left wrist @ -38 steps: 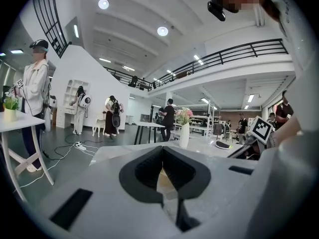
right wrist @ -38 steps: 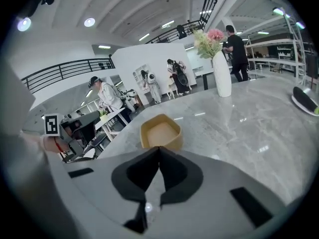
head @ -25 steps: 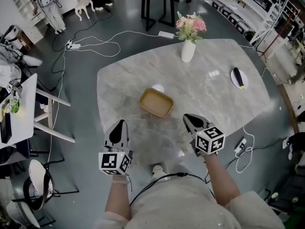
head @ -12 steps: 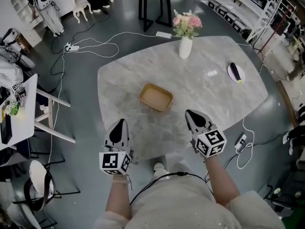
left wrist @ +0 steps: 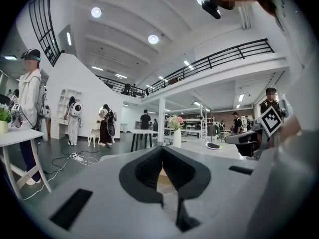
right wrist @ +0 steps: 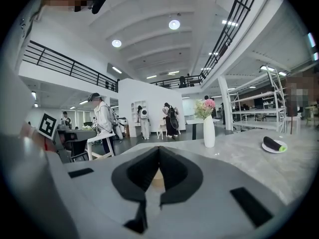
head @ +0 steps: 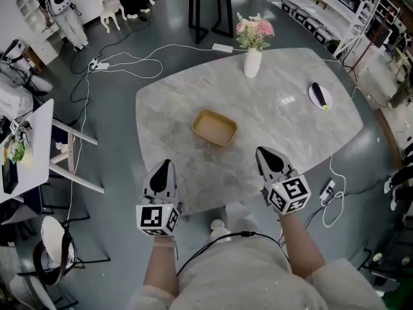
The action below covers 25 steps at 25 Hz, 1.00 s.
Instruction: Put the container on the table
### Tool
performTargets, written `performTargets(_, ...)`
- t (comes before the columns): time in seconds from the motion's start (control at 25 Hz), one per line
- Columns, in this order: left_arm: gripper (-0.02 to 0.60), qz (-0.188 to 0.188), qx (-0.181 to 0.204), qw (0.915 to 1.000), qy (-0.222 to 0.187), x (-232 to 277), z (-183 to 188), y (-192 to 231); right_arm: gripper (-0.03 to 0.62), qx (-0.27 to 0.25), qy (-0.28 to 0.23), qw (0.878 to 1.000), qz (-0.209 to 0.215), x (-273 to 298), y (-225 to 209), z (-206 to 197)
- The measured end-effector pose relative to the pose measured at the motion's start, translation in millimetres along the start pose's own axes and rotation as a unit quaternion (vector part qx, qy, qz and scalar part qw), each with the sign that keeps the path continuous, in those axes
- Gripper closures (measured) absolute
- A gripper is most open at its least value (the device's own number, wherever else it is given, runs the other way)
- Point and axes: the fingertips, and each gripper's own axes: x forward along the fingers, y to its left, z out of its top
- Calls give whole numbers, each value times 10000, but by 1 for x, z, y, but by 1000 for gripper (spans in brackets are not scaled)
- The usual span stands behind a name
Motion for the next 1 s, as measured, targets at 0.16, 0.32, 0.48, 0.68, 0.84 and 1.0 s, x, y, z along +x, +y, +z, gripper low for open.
performTargets(0.16,577,-6,35,10000,-51,-2,4,0,589,-67,-76,9999,-19,-3,2,5)
performTargets(0.32,577,-16,85,9999,-97,-4,8,-2,589,-122,-178,9998,-47,-7,3,9)
performTargets(0.48,577,-12,116,9999,-122,-6,10,-5,589,-125,-289,9995,-80,-12,1,13)
performTargets(0.68,577,-15,126,9998,-148,-8,13,-7,589,-104,-395,9991,-142,-15,-2,20)
performTargets(0.84,577,-2,88,9998,-164,-8,13,-6,589,-135,-413,9989,-172,-15,-1,23)
performTargets(1.0,577,-26,63,9998,-180,-10,14,-10,589,-154,-441,9987,-186,-18,1,25)
